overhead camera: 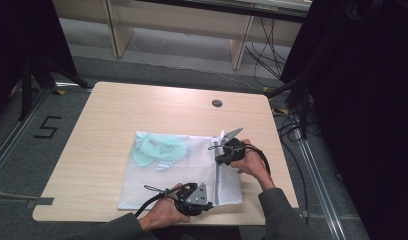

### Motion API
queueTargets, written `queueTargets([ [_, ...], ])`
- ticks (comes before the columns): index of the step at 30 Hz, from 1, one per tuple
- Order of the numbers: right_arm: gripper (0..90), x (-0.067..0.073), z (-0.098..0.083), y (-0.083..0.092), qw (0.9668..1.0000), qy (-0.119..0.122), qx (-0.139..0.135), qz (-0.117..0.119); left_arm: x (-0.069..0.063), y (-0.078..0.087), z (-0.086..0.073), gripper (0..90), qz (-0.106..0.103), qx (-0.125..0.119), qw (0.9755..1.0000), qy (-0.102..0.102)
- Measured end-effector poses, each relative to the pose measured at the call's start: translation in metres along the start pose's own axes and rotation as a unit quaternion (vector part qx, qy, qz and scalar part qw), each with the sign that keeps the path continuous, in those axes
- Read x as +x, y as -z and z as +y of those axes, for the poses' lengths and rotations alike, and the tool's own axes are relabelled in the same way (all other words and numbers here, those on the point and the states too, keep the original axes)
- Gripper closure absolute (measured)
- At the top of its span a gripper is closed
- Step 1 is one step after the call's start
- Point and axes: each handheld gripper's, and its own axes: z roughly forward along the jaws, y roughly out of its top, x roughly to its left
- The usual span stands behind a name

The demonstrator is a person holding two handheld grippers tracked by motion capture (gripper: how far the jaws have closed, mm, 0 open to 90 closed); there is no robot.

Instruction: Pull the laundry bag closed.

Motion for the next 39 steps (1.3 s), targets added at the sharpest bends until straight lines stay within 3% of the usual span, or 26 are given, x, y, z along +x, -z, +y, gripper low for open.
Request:
queueTargets([
  [8, 86.6, -0.005, 0.004, -0.001, 1.0, 0.006, 0.0, -0.004, 0.001, 0.0, 0.0, 88.8, 0.004, -0.003, 1.0, 0.001],
  [11, 86.7, -0.004, 0.004, -0.002, 1.0, -0.003, -0.001, -0.009, 0.001, 0.001, 0.0, 88.9, 0.0, 0.0, 1.0, 0.0],
  [12, 86.6, -0.006, 0.004, -0.002, 0.9999, 0.006, -0.004, -0.008, 0.0, 0.001, 0.0, 88.8, 0.0, -0.001, 1.0, 0.001],
  [13, 86.7, -0.005, 0.004, 0.0, 0.9999, -0.01, 0.004, -0.007, 0.0, 0.0, 0.0, 88.8, 0.0, 0.001, 1.0, 0.0],
  [15, 86.7, -0.006, 0.004, -0.001, 0.9999, -0.015, 0.0, -0.009, 0.0, 0.0, 0.0, 88.8, 0.001, 0.002, 1.0, 0.0],
  [16, 86.7, -0.009, 0.005, -0.001, 0.9999, -0.006, 0.0, -0.009, 0.001, 0.0, 0.0, 88.8, 0.003, 0.002, 1.0, -0.002],
  [24, 86.7, -0.012, 0.007, -0.001, 0.9998, -0.009, -0.008, -0.015, 0.001, 0.001, 0.0, 88.8, 0.001, 0.002, 1.0, -0.001],
  [27, 86.6, -0.012, 0.006, -0.002, 0.9996, -0.024, -0.002, -0.013, 0.002, 0.0, 0.0, 88.8, 0.002, -0.001, 1.0, 0.002],
  [29, 86.7, -0.014, 0.006, -0.003, 0.9998, -0.011, -0.007, -0.015, 0.002, 0.0, 0.0, 88.8, 0.003, -0.001, 1.0, 0.002],
  [37, 86.6, -0.017, 0.006, -0.003, 0.9996, -0.023, -0.014, -0.012, 0.002, 0.001, 0.0, 88.8, 0.001, -0.001, 1.0, 0.004],
  [39, 86.7, -0.019, 0.007, -0.002, 0.9995, -0.02, -0.011, -0.021, 0.001, 0.0, 0.0, 88.8, 0.003, -0.002, 1.0, 0.003],
])
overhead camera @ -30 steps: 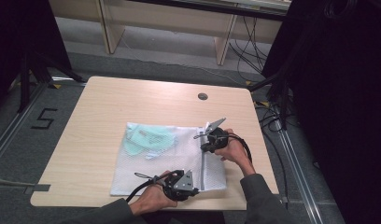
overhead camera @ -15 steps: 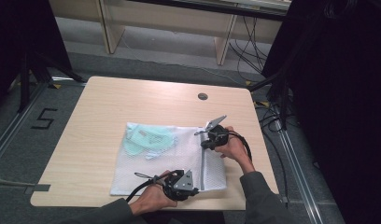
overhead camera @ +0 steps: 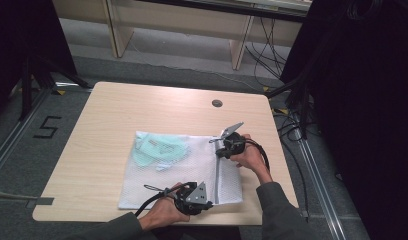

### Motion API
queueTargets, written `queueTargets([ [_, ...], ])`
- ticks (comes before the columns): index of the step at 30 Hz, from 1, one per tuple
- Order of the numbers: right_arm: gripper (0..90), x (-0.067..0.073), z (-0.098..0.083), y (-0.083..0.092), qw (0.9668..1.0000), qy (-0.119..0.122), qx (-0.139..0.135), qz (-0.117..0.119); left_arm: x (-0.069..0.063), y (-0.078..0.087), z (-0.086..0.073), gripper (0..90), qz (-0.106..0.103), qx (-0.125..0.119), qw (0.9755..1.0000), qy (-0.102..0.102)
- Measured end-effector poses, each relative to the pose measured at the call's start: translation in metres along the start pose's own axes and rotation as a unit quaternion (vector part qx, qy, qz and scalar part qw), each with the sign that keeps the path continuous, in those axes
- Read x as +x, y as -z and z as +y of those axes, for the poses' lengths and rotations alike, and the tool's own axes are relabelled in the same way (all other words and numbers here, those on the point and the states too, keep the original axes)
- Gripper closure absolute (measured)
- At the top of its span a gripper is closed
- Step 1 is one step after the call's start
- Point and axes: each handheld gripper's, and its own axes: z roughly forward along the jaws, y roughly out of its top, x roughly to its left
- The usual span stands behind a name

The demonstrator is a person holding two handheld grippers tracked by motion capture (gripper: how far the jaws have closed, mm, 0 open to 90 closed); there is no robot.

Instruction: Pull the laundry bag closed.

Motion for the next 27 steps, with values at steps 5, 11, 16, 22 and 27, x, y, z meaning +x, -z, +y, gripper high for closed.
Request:
queueTargets([
  [5, 86.7, -0.003, 0.004, -0.002, 0.9999, 0.012, 0.0, -0.004, 0.0, 0.0, 0.0, 88.8, 0.002, 0.002, 1.0, -0.001],
  [11, 86.6, -0.007, 0.006, -0.002, 0.9998, 0.015, -0.002, -0.01, 0.0, 0.0, -0.001, 88.8, -0.001, 0.003, 1.0, -0.002],
  [16, 86.6, -0.011, 0.007, -0.003, 0.9998, 0.006, -0.007, -0.015, -0.002, -0.002, -0.001, 88.8, -0.003, 0.004, 1.0, -0.004],
  [22, 86.7, -0.015, 0.01, -0.005, 0.9997, 0.013, -0.008, -0.019, -0.001, 0.0, -0.001, 88.8, -0.003, 0.002, 1.0, -0.001],
  [27, 86.7, -0.018, 0.011, -0.006, 0.9998, 0.003, -0.005, -0.021, -0.001, 0.0, -0.001, 88.8, -0.002, 0.002, 1.0, -0.001],
])
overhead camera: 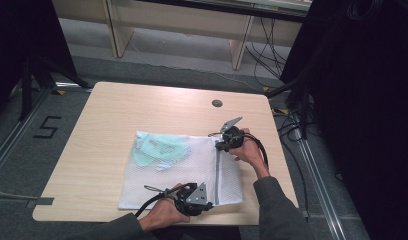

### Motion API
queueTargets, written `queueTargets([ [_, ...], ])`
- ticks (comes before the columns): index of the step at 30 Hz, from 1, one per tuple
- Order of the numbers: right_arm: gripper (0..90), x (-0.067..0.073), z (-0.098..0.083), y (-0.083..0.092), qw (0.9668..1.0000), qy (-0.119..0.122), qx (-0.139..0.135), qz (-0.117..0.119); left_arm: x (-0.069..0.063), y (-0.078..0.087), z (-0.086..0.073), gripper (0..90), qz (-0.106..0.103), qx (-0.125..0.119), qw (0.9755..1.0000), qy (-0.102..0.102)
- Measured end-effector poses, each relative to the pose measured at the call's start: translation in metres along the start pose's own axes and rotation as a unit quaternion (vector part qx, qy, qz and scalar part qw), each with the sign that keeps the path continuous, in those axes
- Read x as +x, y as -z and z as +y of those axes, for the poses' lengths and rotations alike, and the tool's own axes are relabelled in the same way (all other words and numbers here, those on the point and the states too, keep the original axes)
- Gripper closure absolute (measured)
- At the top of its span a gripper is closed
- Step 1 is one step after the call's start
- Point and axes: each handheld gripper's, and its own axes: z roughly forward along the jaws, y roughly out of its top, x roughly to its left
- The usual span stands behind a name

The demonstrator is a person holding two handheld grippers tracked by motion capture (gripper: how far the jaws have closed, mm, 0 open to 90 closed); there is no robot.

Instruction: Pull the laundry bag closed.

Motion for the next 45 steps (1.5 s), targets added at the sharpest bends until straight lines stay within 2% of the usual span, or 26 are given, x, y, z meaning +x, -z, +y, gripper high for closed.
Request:
queueTargets([
  [1, 86.6, -0.002, 0.0, -0.001, 1.0, 0.008, -0.005, 0.001, 0.0, 0.0, 0.0, 88.8, 0.001, 0.001, 1.0, 0.0],
  [4, 86.6, -0.001, 0.0, -0.003, 1.0, -0.002, -0.003, -0.001, 0.001, 0.001, 0.0, 88.8, 0.002, -0.002, 1.0, 0.001],
  [7, 86.7, -0.004, 0.002, -0.003, 0.9999, 0.009, -0.008, -0.009, -0.001, 0.0, -0.001, 88.9, -0.003, 0.002, 1.0, -0.001],
  [10, 86.6, -0.007, 0.001, -0.004, 0.9998, 0.004, -0.014, -0.016, -0.002, -0.002, -0.001, 88.9, -0.003, 0.005, 1.0, -0.004],
  [11, 86.7, -0.009, 0.001, -0.004, 0.9998, 0.005, -0.015, -0.014, -0.001, -0.002, -0.001, 88.9, -0.001, 0.002, 0.9999, -0.011],
  [12, 86.6, -0.01, 0.001, -0.004, 0.9998, 0.011, -0.011, -0.015, -0.001, -0.001, -0.001, 88.9, -0.003, 0.003, 1.0, 0.0],
  [13, 86.6, -0.008, 0.001, -0.006, 0.9998, 0.001, -0.011, -0.018, 0.0, -0.001, -0.001, 88.9, -0.003, 0.003, 1.0, -0.002],
  [18, 86.6, -0.01, 0.002, -0.006, 0.9994, -0.001, -0.018, -0.03, -0.002, -0.002, -0.001, 88.9, -0.004, 0.003, 1.0, 0.002],
  [21, 86.7, -0.011, 0.002, -0.005, 0.9993, -0.007, -0.021, -0.03, -0.001, -0.001, -0.001, 88.8, -0.004, 0.005, 1.0, -0.001],
  [22, 86.6, -0.011, 0.002, -0.006, 0.9993, -0.007, -0.021, -0.031, -0.001, -0.001, -0.001, 88.8, -0.005, 0.002, 1.0, 0.004],
  [26, 86.6, -0.013, 0.003, -0.009, 0.9994, 0.011, -0.021, -0.027, -0.001, -0.001, -0.001, 88.5, -0.002, -0.003, 0.9999, 0.01],
  [28, 86.6, -0.013, 0.003, -0.009, 0.9993, 0.009, -0.021, -0.028, 0.0, -0.001, -0.001, 88.3, -0.004, -0.002, 0.9999, 0.01],
  [31, 85.7, -0.012, 0.002, -0.007, 0.9989, 0.002, -0.024, -0.041, 0.001, -0.001, -0.001, 87.8, -0.006, -0.006, 0.9999, 0.014],
  [32, 84.4, -0.011, 0.002, -0.007, 0.999, -0.015, -0.023, -0.035, 0.001, -0.001, -0.001, 87.3, -0.005, -0.009, 0.9998, 0.016],
  [33, 82.8, -0.011, 0.002, -0.007, 0.9988, -0.022, -0.023, -0.038, 0.001, -0.001, -0.001, 86.9, -0.005, -0.008, 0.9998, 0.017],
  [36, 82.9, -0.011, 0.001, -0.007, 0.999, -0.019, -0.019, -0.037, 0.002, -0.001, -0.001, 86.6, -0.006, -0.009, 0.9998, 0.017],
  [37, 82.9, -0.012, 0.001, -0.007, 0.9989, -0.014, -0.02, -0.041, 0.002, -0.002, -0.001, 85.5, -0.007, -0.011, 0.9997, 0.019],
  [40, 79.7, -0.012, 0.001, -0.006, 0.9986, -0.023, -0.018, -0.043, 0.003, -0.002, -0.001, 74.6, -0.011, -0.009, 0.9996, 0.026],
  [41, 78.9, -0.011, 0.001, -0.005, 0.9984, -0.026, -0.018, -0.047, 0.004, -0.001, 0.0, 73.9, -0.012, -0.01, 0.9995, 0.026],
  [45, 70.4, -0.012, 0.001, -0.001, 0.9977, -0.043, -0.029, -0.045, 0.006, 0.002, 0.001, 63.1, -0.006, -0.022, 0.999, 0.038],
])
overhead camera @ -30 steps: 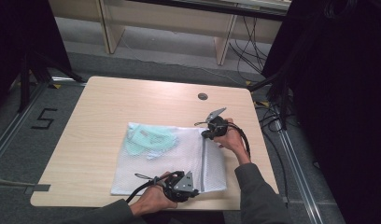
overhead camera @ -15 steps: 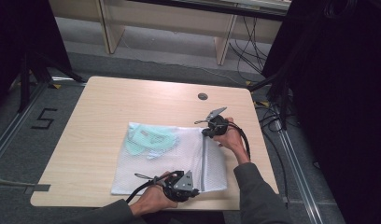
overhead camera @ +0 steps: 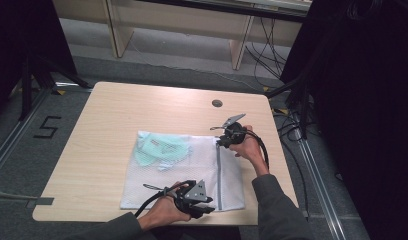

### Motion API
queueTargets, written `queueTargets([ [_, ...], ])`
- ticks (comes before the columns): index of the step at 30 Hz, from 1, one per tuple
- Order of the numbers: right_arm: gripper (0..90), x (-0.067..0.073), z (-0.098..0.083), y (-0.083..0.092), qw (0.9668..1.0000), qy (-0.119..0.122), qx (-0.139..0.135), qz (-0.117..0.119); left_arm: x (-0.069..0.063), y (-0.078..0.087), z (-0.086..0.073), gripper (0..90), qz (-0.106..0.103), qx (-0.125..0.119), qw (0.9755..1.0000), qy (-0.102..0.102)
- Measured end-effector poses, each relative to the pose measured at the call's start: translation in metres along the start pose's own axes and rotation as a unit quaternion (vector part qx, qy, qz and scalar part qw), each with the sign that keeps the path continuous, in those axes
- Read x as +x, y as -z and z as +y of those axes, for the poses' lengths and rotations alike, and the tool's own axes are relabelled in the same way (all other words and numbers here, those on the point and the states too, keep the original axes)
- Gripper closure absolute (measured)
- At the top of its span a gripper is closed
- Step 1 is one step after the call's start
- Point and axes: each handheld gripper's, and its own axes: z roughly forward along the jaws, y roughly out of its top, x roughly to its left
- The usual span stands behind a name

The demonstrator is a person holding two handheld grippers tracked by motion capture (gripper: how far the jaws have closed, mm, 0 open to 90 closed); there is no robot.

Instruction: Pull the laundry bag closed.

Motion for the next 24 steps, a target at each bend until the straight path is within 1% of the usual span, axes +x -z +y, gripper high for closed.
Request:
queueTargets([
  [1, 67.1, 0.0, 0.0, 0.001, 1.0, -0.002, 0.0, -0.006, 0.002, 0.002, 0.0, 62.2, 0.004, 0.005, 1.0, -0.005],
  [2, 65.5, 0.0, 0.001, 0.002, 0.9999, -0.003, -0.003, -0.011, 0.002, 0.002, 0.0, 61.1, 0.006, 0.0, 1.0, 0.003],
  [3, 64.0, 0.0, 0.001, 0.003, 0.9999, -0.003, -0.008, -0.015, 0.004, 0.003, 0.0, 59.4, 0.009, 0.0, 1.0, 0.004],
  [4, 62.2, 0.001, 0.001, 0.007, 0.9997, -0.02, -0.009, -0.007, 0.004, 0.004, 0.001, 57.7, 0.008, -0.002, 0.9999, 0.012],
  [5, 60.4, 0.002, 0.002, 0.009, 0.9995, -0.028, -0.009, -0.012, 0.006, 0.006, 0.001, 55.5, 0.013, -0.003, 0.9998, 0.014],
  [6, 59.9, 0.002, 0.002, 0.011, 0.9994, -0.028, -0.013, -0.018, 0.007, 0.007, 0.002, 52.0, 0.018, -0.005, 0.9996, 0.022],
  [7, 59.8, 0.003, 0.002, 0.014, 0.9995, -0.024, -0.014, -0.015, 0.009, 0.009, 0.002, 49.5, 0.023, -0.003, 0.9993, 0.028],
  [8, 59.0, 0.004, 0.002, 0.017, 0.9994, -0.024, -0.013, -0.021, 0.009, 0.009, 0.002, 47.4, 0.026, -0.008, 0.999, 0.034],
  [9, 58.1, 0.005, 0.002, 0.019, 0.9993, -0.025, -0.015, -0.021, 0.011, 0.011, 0.003, 46.4, 0.031, -0.003, 0.999, 0.032],
  [10, 57.7, 0.006, 0.001, 0.023, 0.9993, -0.029, -0.014, -0.017, 0.012, 0.013, 0.003, 45.0, 0.034, -0.002, 0.9988, 0.035],
  [11, 57.0, 0.007, 0.001, 0.025, 0.9992, -0.029, -0.018, -0.019, 0.014, 0.015, 0.003, 43.1, 0.037, 0.001, 0.9987, 0.036],
  [12, 56.3, 0.009, 0.0, 0.028, 0.9992, -0.028, -0.02, -0.017, 0.016, 0.017, 0.003, 41.7, 0.04, 0.005, 0.9986, 0.032],
  [13, 55.4, 0.009, -0.001, 0.03, 0.9992, -0.029, -0.024, -0.013, 0.017, 0.019, 0.003, 40.1, 0.042, 0.007, 0.9985, 0.035],
  [14, 55.1, 0.011, -0.002, 0.032, 0.9991, -0.033, -0.026, -0.009, 0.018, 0.022, 0.003, 38.4, 0.046, 0.012, 0.9983, 0.034],
  [15, 54.1, 0.012, -0.002, 0.033, 0.999, -0.033, -0.027, -0.008, 0.02, 0.024, 0.003, 37.0, 0.052, 0.016, 0.9978, 0.039],
  [16, 53.5, 0.012, -0.003, 0.036, 0.9993, -0.029, -0.022, -0.01, 0.023, 0.028, 0.002, 36.4, 0.057, 0.019, 0.9976, 0.034],
  [17, 53.1, 0.015, -0.004, 0.036, 0.999, -0.033, -0.027, -0.015, 0.024, 0.03, 0.002, 35.9, 0.059, 0.014, 0.9972, 0.043],
  [18, 52.5, 0.016, -0.005, 0.037, 0.999, -0.033, -0.026, -0.016, 0.026, 0.033, 0.001, 35.2, 0.064, 0.018, 0.9969, 0.042],
  [19, 52.2, 0.017, -0.006, 0.039, 0.9993, -0.027, -0.022, -0.011, 0.028, 0.038, 0.0, 34.1, 0.069, 0.019, 0.9964, 0.045],
  [20, 51.5, 0.02, -0.007, 0.04, 0.999, -0.031, -0.03, -0.012, 0.03, 0.042, -0.001, 33.6, 0.072, 0.019, 0.9961, 0.046],
  [21, 51.3, 0.021, -0.008, 0.042, 0.9989, -0.034, -0.03, -0.015, 0.033, 0.046, -0.002, 32.9, 0.076, 0.018, 0.9955, 0.054],
  [22, 51.1, 0.022, -0.008, 0.044, 0.9989, -0.035, -0.03, -0.011, 0.035, 0.05, -0.004, 32.2, 0.081, 0.015, 0.9949, 0.058],
  [23, 50.9, 0.024, -0.009, 0.045, 0.9987, -0.031, -0.038, -0.011, 0.038, 0.054, -0.006, 31.9, 0.088, 0.012, 0.9941, 0.062],
  [24, 50.7, 0.024, -0.009, 0.048, 0.9992, -0.023, -0.03, -0.011, 0.041, 0.058, -0.009, 31.7, 0.096, 0.017, 0.9934, 0.059],
])
